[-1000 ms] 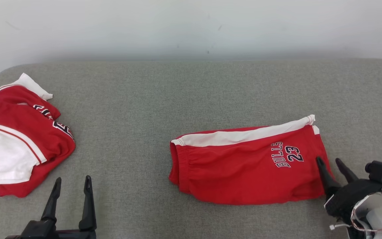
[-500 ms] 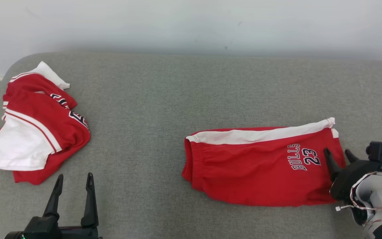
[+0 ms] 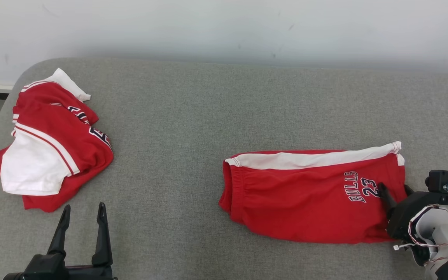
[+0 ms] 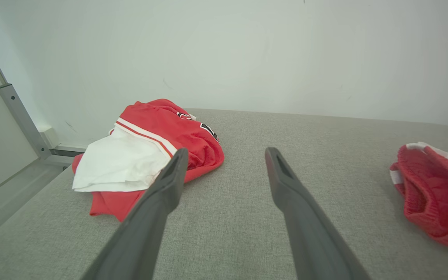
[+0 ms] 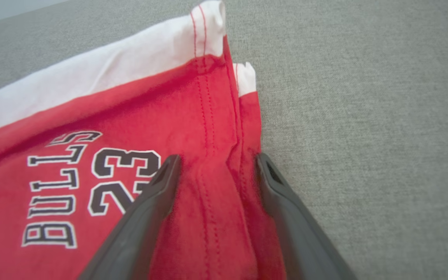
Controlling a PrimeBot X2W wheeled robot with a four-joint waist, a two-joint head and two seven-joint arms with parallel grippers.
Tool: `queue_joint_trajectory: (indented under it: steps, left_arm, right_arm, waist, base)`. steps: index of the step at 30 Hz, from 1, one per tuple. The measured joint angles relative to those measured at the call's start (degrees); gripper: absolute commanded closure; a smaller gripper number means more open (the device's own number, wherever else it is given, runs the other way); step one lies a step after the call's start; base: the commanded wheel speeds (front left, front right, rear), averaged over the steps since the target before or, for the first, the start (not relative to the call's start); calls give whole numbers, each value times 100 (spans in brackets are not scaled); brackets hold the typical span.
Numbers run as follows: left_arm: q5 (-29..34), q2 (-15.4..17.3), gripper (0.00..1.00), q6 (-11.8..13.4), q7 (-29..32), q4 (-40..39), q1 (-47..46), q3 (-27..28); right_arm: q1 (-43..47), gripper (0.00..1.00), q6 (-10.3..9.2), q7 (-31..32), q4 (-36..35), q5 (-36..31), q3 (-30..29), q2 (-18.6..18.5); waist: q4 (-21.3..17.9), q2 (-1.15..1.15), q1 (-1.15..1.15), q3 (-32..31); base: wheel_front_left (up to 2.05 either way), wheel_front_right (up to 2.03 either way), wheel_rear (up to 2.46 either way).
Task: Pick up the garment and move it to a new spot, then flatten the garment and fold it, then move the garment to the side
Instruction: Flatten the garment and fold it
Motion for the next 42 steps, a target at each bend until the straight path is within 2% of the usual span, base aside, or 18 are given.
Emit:
queue_joint_trajectory:
  steps: [13, 14, 20, 26, 28, 33, 38, 39, 42]
  left_arm:
    - [9, -3, 0, 0, 0, -38, 25, 41]
    - [8, -3, 0, 0, 0, -40, 31, 40]
    - [1, -4, 0, 0, 0, 4, 40, 87]
    - [-1, -7, 0, 0, 0, 33, 104, 109]
    - [-16, -5, 0, 0, 0, 29, 149, 135]
    - [-42, -5, 0, 4, 0, 3, 298, 190]
    - [-42, -9, 0, 44, 0, -20, 370, 154]
    - [-42, -9, 0, 44, 0, -20, 370, 154]
    - [-42, -8, 0, 43, 0, -16, 372, 153]
  right_arm:
    - [55, 0, 5, 66, 93, 185, -2, -7]
    - [54, 98, 5, 107, 92, 203, 11, -4]
    - [34, 100, 10, 90, 156, 286, -12, -55]
    - [31, 100, 0, -5, 423, 277, -179, -556]
    - [56, 100, -1, -5, 401, 286, -196, -588]
    - [46, 100, -1, -24, -131, 450, -149, -511]
    - [269, 100, -2, 111, -1078, 706, 30, -349]
    - [269, 100, -2, 111, -1078, 706, 30, -349]
    - [448, 100, -2, 247, -1782, 821, 116, -185]
  waist:
    - [-41, 0, 0, -22]
    - [-44, 0, 0, -21]
    - [-104, 0, 0, -61]
    - [-141, 1, 0, -200]
    - [-171, 1, 0, -240]
    - [-292, 1, 0, -321]
    - [-396, 1, 0, -412]
    - [-396, 1, 0, -412]
    - [-433, 1, 0, -460]
  base:
    - [0, 0, 0]
    - [0, 0, 0]
    - [0, 0, 0]
    - [0, 0, 0]
    - [0, 0, 0]
    - [0, 0, 0]
    - [0, 0, 0]
    - [0, 0, 0]
    - [0, 0, 0]
